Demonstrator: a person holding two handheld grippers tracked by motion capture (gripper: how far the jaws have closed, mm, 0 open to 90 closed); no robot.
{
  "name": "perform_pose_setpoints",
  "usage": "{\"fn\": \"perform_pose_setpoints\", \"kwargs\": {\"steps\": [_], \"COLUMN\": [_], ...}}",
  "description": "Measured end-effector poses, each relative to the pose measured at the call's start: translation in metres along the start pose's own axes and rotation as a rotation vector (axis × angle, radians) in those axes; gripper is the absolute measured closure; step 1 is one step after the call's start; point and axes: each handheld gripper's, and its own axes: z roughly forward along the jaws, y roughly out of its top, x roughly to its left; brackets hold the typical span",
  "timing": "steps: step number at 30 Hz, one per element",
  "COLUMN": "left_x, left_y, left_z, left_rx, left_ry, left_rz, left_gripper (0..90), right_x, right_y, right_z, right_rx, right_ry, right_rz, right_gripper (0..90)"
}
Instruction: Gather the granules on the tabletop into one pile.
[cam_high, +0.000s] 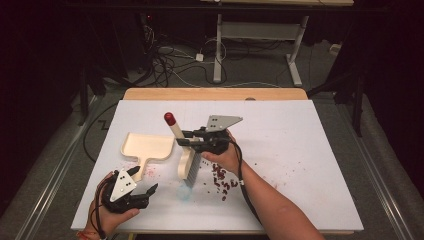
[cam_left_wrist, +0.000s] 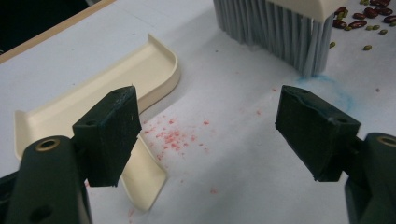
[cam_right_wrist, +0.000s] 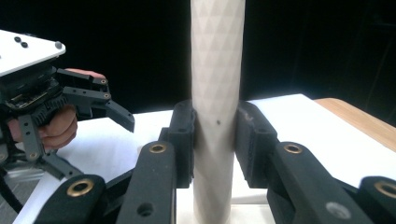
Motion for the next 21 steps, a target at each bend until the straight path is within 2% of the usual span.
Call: {"fn": "perform_pose_setpoints", "kwargs": {"steps": [1, 3, 4, 5, 8, 12, 13, 18, 19, 20, 21], "left_x": [0.000, -0.001, -0.001, -0.002, -0.004, -0.005, -0.005, -0.006, -0.006, -0.006, -0.006], "left_y": [0.000, 0.001, 0.001, 0.002, 0.003, 0.004, 0.005, 0.006, 0.006, 0.006, 0.006], "left_z": [0.000, 0.001, 0.002, 0.004, 0.005, 0.007, 0.008, 0.009, 0.009, 0.009, 0.009], "left_rx": [0.003, 0.006, 0.007, 0.013, 0.019, 0.023, 0.018, 0.020, 0.021, 0.022, 0.022], "left_ry": [-0.002, -0.007, -0.009, -0.012, -0.016, -0.019, -0.015, -0.019, -0.020, -0.020, -0.020], "left_rz": [0.004, 0.004, 0.003, 0.008, 0.018, 0.023, 0.036, 0.045, 0.046, 0.047, 0.047], "left_gripper": [21.1, 21.1, 21.1, 21.1, 21.1, 21.1, 21.1, 21.1, 21.1, 21.1, 21.1], "right_x": [0.000, -0.006, -0.006, -0.010, -0.013, -0.012, -0.012, -0.003, 0.006, 0.006, 0.018], "right_y": [0.000, -0.004, -0.004, -0.006, -0.008, -0.008, -0.008, 0.002, 0.010, 0.010, 0.018], "right_z": [0.000, -0.019, -0.019, -0.029, -0.042, -0.051, -0.051, -0.063, -0.071, -0.071, -0.080], "right_rx": [0.000, -0.016, -0.016, -0.019, -0.017, -0.033, -0.033, -0.067, -0.084, -0.084, -0.081], "right_ry": [0.000, -0.020, -0.020, -0.037, -0.060, -0.089, -0.089, -0.130, -0.152, -0.152, -0.213], "right_rz": [0.000, 0.018, 0.018, 0.021, 0.022, 0.022, 0.022, -0.005, -0.024, -0.024, -0.053], "right_gripper": [70.4, 70.4, 70.4, 70.4, 70.4, 70.4, 70.4, 70.3, 70.3, 70.3, 70.3]}}
